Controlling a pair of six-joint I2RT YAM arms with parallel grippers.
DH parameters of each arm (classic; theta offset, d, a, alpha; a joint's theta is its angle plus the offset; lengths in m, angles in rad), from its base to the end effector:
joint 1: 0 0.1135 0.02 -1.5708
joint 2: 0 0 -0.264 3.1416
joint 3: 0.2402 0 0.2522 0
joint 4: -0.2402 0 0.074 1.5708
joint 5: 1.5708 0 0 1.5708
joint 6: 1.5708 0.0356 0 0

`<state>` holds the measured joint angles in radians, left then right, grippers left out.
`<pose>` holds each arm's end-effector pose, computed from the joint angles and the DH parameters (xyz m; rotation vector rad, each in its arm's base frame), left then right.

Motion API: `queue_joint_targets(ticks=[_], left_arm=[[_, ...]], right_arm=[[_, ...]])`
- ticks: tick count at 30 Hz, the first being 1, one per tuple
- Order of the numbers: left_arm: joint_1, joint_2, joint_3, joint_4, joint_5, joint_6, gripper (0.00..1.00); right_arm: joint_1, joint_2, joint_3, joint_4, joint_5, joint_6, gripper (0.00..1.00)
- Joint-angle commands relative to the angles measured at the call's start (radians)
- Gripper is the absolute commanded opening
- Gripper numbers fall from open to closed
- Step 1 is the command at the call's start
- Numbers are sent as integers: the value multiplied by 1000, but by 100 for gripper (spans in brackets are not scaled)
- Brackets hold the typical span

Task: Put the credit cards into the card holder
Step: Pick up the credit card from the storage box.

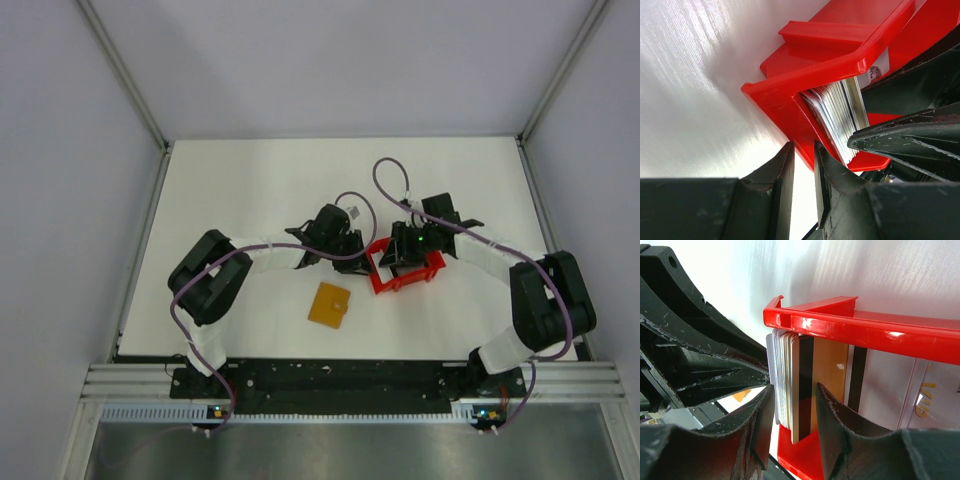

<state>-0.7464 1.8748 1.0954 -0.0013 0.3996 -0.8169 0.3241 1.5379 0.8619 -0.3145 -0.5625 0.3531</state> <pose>0.2779 -0.2759 0.1607 0.1285 2.6217 -1.1442 0.2755 0.1126 0.1838 -0.1876 2.6172 0.9717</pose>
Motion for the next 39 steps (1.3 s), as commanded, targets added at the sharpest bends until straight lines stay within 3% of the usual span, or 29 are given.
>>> queue_joint_targets(ticks=[1,4,8,12,14,18,24,27,33,39], left_arm=[[-7,17,32,72,8,-4,27],[-7,18,35,72,8,-2,27],[-7,20,37,70,10,-2,27],[-7,18,40,67,10,1,27],[-7,18,38,67,10,-1,27],[-7,17,40,67,10,-1,26],[-7,17,37,67,8,-4,27],[-7,18,37,69,10,-4,27],[-7,17,35,70,8,-5,27],[-7,17,34,72,8,-7,27]], right_arm=[[10,-53,0,43,-79,35,38],[10,-51,2,43,-88,37,35],[10,-48,-3,58,-100,49,16],[10,-33,-4,64,-112,55,15],[10,-33,-9,71,-116,60,26],[10,-33,-11,81,-134,66,32],[10,-19,-14,95,-166,70,19],[10,-18,-20,106,-186,76,26],[10,-21,-31,118,-192,87,29],[10,-9,-34,137,-212,96,21]])
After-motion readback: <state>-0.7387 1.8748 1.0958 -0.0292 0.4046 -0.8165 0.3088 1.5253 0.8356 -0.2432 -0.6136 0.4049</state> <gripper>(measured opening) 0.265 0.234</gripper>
